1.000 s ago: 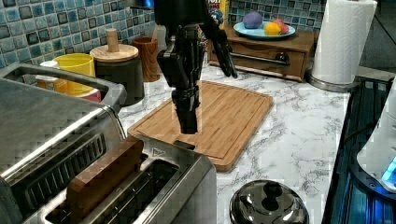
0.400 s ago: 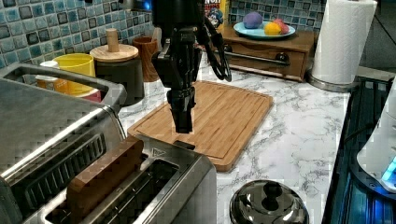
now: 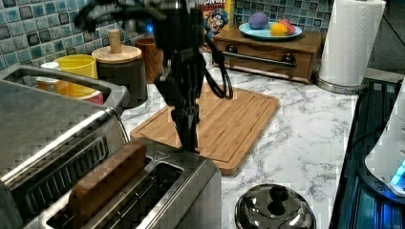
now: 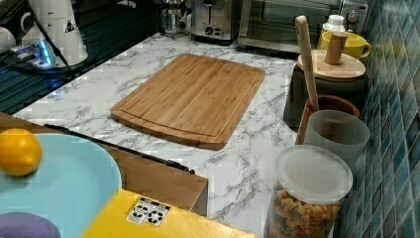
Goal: Turn on the toaster.
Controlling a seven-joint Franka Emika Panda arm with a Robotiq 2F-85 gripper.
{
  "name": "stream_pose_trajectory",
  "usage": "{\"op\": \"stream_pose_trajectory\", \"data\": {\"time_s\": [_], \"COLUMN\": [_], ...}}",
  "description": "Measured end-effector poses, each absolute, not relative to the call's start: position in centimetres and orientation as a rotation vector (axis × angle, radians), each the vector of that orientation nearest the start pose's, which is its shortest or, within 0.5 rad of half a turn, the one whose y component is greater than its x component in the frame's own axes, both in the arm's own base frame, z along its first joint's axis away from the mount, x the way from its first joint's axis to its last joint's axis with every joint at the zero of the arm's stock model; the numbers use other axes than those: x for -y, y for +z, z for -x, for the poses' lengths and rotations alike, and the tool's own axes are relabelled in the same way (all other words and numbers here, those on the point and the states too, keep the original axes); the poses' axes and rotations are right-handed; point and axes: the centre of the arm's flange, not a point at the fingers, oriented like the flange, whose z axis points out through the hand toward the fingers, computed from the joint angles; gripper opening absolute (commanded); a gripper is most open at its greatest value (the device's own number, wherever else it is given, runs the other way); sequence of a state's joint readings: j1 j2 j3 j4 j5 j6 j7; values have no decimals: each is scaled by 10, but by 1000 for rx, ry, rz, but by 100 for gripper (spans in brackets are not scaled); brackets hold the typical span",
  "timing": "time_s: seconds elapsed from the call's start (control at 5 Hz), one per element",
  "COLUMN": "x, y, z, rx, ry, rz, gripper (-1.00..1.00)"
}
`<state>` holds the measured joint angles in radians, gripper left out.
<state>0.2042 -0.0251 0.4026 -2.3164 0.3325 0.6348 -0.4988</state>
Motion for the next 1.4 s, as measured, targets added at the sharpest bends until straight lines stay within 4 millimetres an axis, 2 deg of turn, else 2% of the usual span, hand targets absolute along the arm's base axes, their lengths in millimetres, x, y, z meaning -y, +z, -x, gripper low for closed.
{"op": "stream_pose_trajectory", "data": {"time_s": [0.2, 0.4, 1.0, 1.4], "x": [-294, -291, -289, -291], "y": [315, 299, 300, 297], "z": [-411, -419, -400, -399], "rx": [149, 87, 64, 34], "ry": [349, 383, 222, 197], "rz": [2934, 2925, 2932, 2946], "gripper": [-100, -100, -100, -100]}}
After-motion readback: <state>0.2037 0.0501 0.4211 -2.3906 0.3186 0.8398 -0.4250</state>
